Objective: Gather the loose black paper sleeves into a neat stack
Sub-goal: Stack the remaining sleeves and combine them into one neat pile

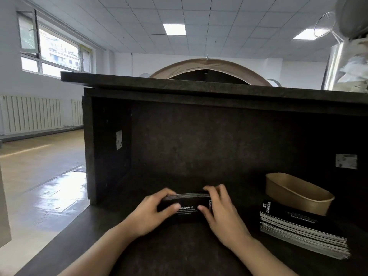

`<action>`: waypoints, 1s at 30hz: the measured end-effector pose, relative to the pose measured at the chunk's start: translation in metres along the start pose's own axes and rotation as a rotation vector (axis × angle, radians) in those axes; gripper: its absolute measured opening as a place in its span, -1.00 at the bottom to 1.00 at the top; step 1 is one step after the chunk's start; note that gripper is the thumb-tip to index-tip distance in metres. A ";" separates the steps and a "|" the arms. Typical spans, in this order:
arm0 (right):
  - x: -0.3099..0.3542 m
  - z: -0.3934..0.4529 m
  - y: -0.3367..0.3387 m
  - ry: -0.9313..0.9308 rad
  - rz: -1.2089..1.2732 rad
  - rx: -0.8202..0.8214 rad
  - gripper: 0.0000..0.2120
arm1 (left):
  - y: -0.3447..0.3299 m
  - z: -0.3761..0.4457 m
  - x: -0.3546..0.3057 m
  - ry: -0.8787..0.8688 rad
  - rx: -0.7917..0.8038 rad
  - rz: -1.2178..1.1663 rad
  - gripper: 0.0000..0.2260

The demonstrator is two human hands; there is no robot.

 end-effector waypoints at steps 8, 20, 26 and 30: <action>-0.003 0.005 0.003 0.011 -0.073 0.013 -0.45 | 0.005 0.007 0.006 -0.040 -0.029 0.036 -0.80; -0.048 -0.004 -0.002 -0.281 -0.096 0.196 -0.64 | 0.018 0.010 0.022 -0.026 -0.121 0.086 -0.78; -0.046 -0.003 0.005 -0.288 -0.048 0.125 -0.81 | 0.017 0.011 0.019 -0.054 -0.142 0.057 -0.88; -0.039 0.002 0.017 -0.176 -0.263 0.051 -0.84 | 0.018 0.011 0.018 -0.051 -0.143 0.058 -0.89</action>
Point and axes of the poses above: each hand's wrist, its own z-axis towards the middle knuckle, its own y-axis out of the back of the hand, x = y × z, the point moved 8 cm from there along z, towards the middle knuckle, and after that the axes turned 14 degrees about -x, right-handed, at the moved point
